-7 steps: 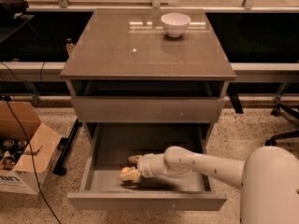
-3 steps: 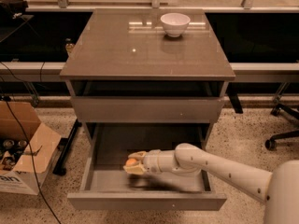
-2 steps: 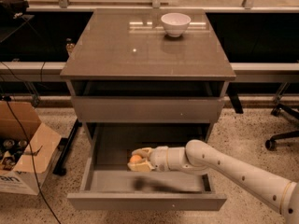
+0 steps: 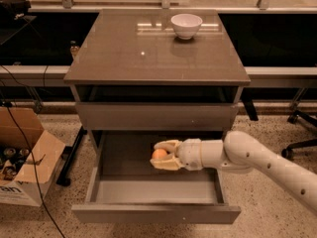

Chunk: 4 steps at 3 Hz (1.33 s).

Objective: Pick orange from middle drawer and place on counter

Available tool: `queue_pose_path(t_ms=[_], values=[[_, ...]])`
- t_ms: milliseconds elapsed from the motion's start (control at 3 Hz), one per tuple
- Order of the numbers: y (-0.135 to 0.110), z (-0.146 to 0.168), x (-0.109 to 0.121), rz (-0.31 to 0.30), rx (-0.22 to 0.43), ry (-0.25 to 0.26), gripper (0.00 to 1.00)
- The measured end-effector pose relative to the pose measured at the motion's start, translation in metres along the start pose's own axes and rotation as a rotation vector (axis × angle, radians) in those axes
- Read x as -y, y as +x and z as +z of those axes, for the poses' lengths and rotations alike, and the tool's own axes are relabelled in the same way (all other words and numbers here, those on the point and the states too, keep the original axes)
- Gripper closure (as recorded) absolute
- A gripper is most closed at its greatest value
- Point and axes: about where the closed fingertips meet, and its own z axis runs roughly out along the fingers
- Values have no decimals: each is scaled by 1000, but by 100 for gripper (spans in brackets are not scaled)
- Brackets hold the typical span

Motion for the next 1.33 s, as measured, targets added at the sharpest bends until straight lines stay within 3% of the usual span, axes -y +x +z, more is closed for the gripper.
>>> queue_pose_path(t_ms=[667,1000,1333], values=[[-122,-71,7,-234,25,19,100],[-181,-91,11,-340,-3,25,100],[-263,-111,15,-457,-49,42,100]])
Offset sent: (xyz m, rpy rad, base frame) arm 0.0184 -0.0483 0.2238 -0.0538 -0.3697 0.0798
